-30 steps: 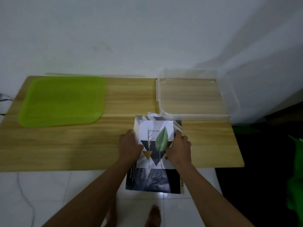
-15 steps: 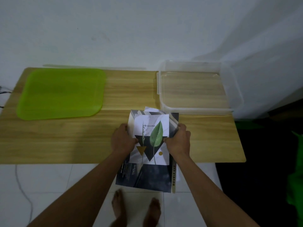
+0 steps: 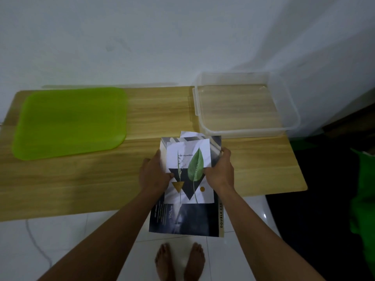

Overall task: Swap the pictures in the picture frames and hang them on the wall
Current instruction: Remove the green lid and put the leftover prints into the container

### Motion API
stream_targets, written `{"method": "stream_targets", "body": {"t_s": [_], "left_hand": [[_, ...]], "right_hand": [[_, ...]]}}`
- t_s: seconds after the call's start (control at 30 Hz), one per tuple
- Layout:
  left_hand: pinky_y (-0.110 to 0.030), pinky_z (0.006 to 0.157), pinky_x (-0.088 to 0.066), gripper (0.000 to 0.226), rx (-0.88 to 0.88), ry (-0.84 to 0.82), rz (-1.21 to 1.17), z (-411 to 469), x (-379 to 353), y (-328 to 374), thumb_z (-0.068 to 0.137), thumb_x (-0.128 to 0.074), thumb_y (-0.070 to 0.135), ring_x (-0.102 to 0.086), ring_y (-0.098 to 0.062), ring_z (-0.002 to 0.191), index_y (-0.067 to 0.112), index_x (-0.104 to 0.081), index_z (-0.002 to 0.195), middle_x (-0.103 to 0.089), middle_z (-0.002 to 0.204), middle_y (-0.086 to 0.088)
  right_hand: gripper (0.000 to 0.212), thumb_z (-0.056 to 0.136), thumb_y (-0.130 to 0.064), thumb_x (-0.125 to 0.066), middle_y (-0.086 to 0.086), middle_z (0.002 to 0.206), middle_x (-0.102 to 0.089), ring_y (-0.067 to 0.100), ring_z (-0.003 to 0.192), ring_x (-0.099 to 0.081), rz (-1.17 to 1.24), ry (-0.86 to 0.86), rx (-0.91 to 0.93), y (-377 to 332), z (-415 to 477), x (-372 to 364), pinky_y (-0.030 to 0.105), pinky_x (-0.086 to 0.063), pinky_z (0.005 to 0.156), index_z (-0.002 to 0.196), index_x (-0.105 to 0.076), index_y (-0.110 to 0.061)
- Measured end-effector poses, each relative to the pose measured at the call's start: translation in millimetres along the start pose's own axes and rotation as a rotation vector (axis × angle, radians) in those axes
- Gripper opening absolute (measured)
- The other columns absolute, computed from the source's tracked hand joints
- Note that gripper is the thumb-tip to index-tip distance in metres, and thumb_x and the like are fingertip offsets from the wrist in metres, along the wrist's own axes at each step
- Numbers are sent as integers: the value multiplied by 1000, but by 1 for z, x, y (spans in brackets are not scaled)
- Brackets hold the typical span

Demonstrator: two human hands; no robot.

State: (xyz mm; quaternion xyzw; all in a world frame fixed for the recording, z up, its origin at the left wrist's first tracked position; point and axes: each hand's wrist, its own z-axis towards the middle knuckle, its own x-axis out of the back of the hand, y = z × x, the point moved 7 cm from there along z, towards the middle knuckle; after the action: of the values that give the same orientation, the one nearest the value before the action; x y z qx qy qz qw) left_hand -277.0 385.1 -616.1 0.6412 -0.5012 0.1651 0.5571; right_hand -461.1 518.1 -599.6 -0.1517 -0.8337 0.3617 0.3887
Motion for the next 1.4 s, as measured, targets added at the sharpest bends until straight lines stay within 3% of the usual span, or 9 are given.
{"method": "stream_targets", "body": {"t_s": [0.2,0.3,0.5,0.7,0.83,0.97,1.1,1.23,1.4], "left_hand": [[-35,75,-43,86,3,-34,-39,-4,9,-4,62,-86,27,-55,-33,100,17,-43,136,-58,97,-10],[-29,63,-39,74,-7,-30,-80,-10,14,-8,60,-86,25,-59,-32,86,17,-54,126,-57,80,-4],[-31,83,-45,84,-58,-32,-169,-27,40,3,65,-86,14,-60,-25,98,12,-48,140,-66,113,-12],[-23,82,-40,88,-72,-17,-339,-41,68,24,66,-87,13,-56,-14,100,17,-45,143,-61,128,-7],[-24,82,-44,92,-113,-35,-432,-43,85,54,67,-87,10,-58,-19,108,19,-41,146,-57,133,-9],[-26,80,-43,96,-176,-40,-410,-35,96,97,66,-87,16,-58,-22,106,21,-36,148,-59,122,-7],[-22,76,-39,86,-242,-71,-372,-32,99,143,72,-83,14,-53,-14,96,16,-40,146,-61,123,-9],[-20,66,-39,76,-281,-48,-342,-24,93,184,74,-81,10,-53,-13,84,12,-46,141,-59,96,3],[-31,91,-47,92,-218,12,-300,-1,70,218,71,-84,24,-58,-25,113,11,-35,148,-59,131,-10]], "right_hand": [[101,79,-4,-77,1,143,-44,17,125,-49,173,-14,34,7,-15,0,32,-48,97,155,-18,-33],[97,83,1,-72,-7,141,-47,8,122,-47,219,-55,59,6,-27,1,22,-45,94,156,-19,-35],[96,87,5,-66,-9,148,-45,14,132,-46,251,-101,117,-6,-46,13,36,-47,104,155,-16,-40],[91,89,6,-63,-17,130,-42,3,119,-42,306,-75,178,-28,-63,46,14,-47,83,156,-18,-35],[96,87,7,-65,-13,143,-42,9,124,-45,321,-36,202,-48,-65,75,35,-51,97,155,-15,-39],[98,87,7,-65,-2,150,-43,20,129,-51,323,-4,240,-73,-62,108,29,-57,85,155,-12,-40],[101,85,9,-65,0,148,-45,16,112,-58,300,10,246,-92,-46,144,24,-58,71,155,-13,-40],[102,81,13,-65,0,150,-43,16,114,-58,291,15,278,-109,-19,178,13,-54,62,156,-17,-35],[102,77,13,-65,0,141,-53,16,115,-59,241,-13,294,-118,38,208,16,-54,71,155,-20,-36]]}}
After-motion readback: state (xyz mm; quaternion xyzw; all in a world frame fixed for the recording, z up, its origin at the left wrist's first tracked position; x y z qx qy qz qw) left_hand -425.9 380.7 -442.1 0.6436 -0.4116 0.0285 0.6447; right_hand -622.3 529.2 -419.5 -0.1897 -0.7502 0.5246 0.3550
